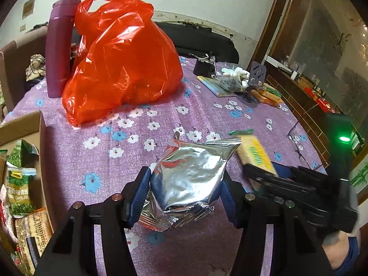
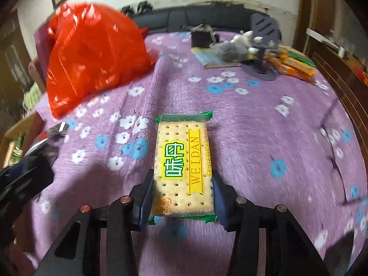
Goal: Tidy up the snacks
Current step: 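Grasp the yellow WEIDAN cracker pack with the right gripper while the left gripper holds the foil bag, then carry the foil bag and cracker pack over the cardboard box with both grippers, then lower the foil bag and cracker pack into the box with both grippers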
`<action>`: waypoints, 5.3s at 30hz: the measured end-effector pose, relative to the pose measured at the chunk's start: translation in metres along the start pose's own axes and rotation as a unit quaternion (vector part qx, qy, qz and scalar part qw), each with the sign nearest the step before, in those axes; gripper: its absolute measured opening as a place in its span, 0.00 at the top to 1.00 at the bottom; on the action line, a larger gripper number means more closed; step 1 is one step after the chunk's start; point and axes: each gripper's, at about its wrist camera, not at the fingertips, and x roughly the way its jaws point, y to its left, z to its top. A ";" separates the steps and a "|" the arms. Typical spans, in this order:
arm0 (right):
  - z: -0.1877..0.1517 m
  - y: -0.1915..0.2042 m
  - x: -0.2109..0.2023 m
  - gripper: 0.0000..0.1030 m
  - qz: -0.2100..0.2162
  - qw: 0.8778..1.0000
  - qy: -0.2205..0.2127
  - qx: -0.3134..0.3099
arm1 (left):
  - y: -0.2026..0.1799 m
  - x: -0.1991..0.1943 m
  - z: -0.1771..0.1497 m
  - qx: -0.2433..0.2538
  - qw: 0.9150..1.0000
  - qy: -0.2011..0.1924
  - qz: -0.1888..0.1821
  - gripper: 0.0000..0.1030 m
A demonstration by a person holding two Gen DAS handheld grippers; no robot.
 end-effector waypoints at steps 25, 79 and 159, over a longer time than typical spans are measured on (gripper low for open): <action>-0.005 0.026 -0.034 0.51 0.051 0.996 -0.065 -0.035 | -0.015 -0.012 -0.003 0.047 0.995 -0.050 0.072 0.44; 0.000 -0.009 -0.015 0.51 0.073 0.996 -0.024 0.045 | -0.018 0.035 -0.017 0.062 0.992 0.065 0.089 0.23; -0.020 0.276 0.020 0.42 0.237 0.964 0.068 -0.101 | 0.165 -0.156 -0.089 -0.051 0.966 -0.081 0.242 0.44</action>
